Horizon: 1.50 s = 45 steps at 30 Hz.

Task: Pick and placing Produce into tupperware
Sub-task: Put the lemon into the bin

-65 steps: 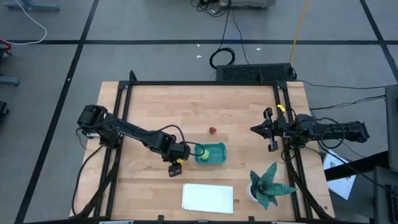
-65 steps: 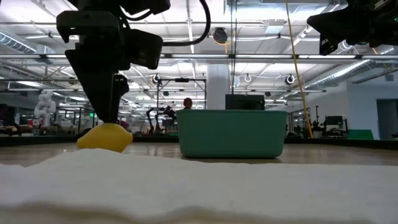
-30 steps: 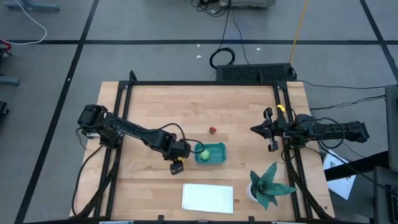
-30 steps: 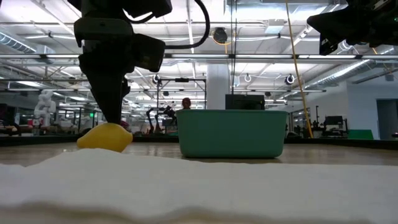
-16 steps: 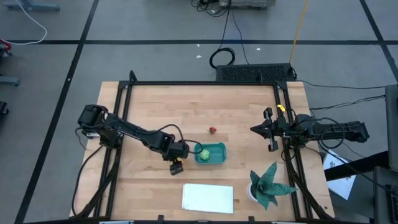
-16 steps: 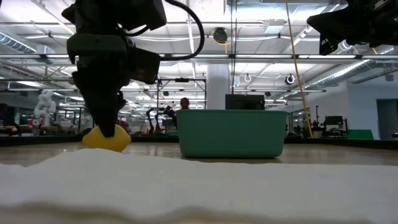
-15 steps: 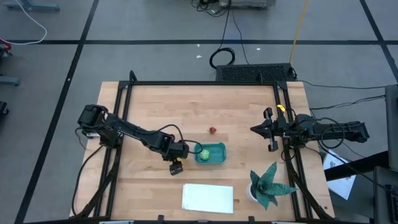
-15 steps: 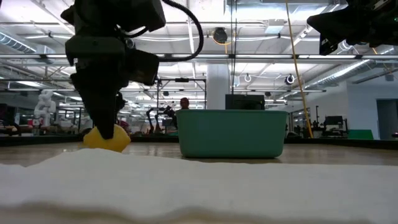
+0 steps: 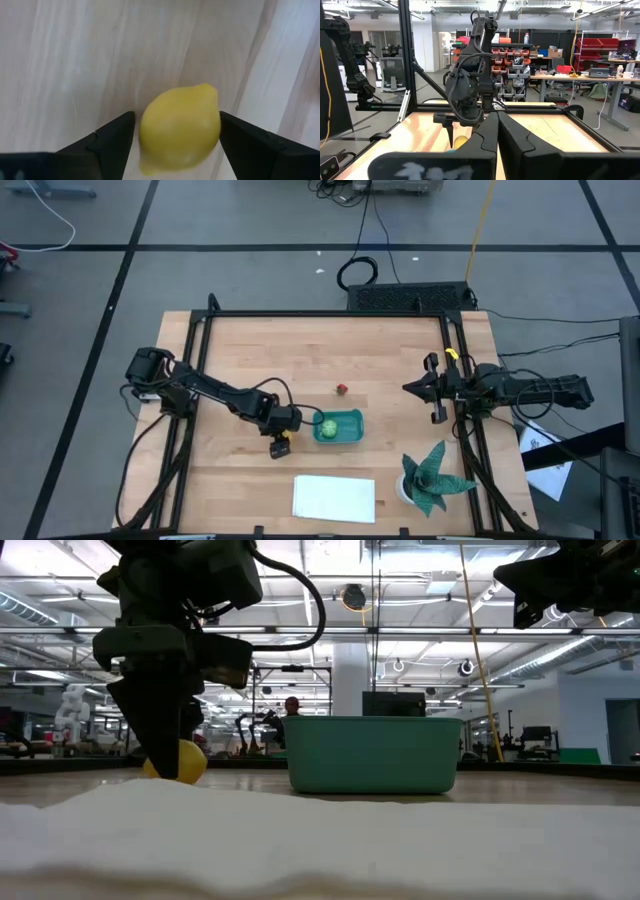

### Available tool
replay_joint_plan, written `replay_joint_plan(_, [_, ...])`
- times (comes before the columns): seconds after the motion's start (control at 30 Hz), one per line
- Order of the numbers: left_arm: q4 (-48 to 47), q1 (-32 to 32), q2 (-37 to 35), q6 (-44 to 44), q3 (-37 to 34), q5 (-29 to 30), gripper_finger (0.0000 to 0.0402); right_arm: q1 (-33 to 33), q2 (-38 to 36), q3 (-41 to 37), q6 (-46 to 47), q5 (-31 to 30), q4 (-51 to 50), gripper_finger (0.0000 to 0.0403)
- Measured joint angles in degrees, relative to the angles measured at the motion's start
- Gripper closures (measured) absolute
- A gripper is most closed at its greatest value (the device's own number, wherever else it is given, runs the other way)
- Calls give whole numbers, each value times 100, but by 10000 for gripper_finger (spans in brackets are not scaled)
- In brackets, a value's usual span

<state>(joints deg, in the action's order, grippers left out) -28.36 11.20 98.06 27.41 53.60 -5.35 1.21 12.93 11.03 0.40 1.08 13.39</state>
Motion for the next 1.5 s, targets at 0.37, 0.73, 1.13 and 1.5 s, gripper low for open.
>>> replay_joint_plan(0.37, [-4, -37, -9, -39, 0, -67, 202, 0, 2, 0, 0, 0, -1, 403])
replay_joint_plan(0.73, [-20, -37, -4, -109, -1, -65, 178, 0, 1, 0, 0, 0, -2, 403])
replay_joint_plan(1.13, [-60, -116, -13, -191, 7, -224, 188, 0, 0, 0, 0, 0, 0, 403])
replay_joint_plan(1.5, [-739, -111, -63, -518, 571, -190, 202, 0, 2, 0, -2, 0, 0, 403])
